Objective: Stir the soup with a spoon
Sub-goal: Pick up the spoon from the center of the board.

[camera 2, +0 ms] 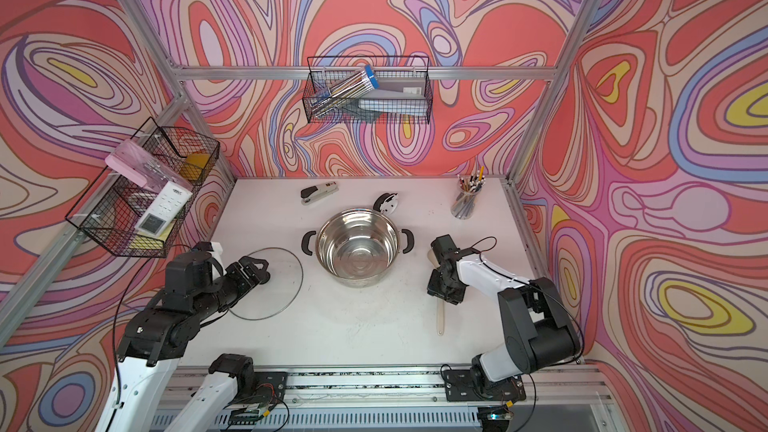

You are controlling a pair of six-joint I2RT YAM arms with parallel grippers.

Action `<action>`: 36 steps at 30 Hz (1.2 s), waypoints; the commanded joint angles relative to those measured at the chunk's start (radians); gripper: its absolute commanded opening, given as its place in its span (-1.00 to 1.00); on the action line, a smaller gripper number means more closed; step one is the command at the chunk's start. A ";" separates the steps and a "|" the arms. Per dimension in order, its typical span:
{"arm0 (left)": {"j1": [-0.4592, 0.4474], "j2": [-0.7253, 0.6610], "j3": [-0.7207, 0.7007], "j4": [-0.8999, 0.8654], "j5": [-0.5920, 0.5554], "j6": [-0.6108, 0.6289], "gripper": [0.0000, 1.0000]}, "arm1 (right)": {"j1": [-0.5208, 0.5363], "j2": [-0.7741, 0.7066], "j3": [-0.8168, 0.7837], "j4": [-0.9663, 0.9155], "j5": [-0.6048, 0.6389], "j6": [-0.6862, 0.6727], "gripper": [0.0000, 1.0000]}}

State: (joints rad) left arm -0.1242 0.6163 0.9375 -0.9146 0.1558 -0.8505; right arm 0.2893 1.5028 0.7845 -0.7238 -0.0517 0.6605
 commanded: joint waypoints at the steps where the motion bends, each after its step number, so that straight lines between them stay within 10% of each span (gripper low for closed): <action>1: -0.003 -0.021 0.022 -0.010 0.088 -0.016 0.57 | -0.003 0.025 -0.022 0.036 0.002 0.010 -0.14; 16: -0.031 0.081 0.090 0.255 0.330 -0.012 0.76 | -0.002 -0.018 0.058 -0.050 0.083 0.022 -0.85; 28: -0.354 0.287 0.161 0.548 0.219 0.009 0.86 | -0.002 -0.147 0.373 -0.284 0.220 -0.014 -1.00; 36: -0.486 0.398 0.133 0.838 0.169 -0.033 0.83 | -0.002 -0.096 0.731 -0.314 0.021 0.097 -1.00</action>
State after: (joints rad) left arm -0.5873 1.0019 1.0733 -0.2562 0.3611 -0.8680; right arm 0.2886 1.3846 1.4467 -1.0183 0.0601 0.6926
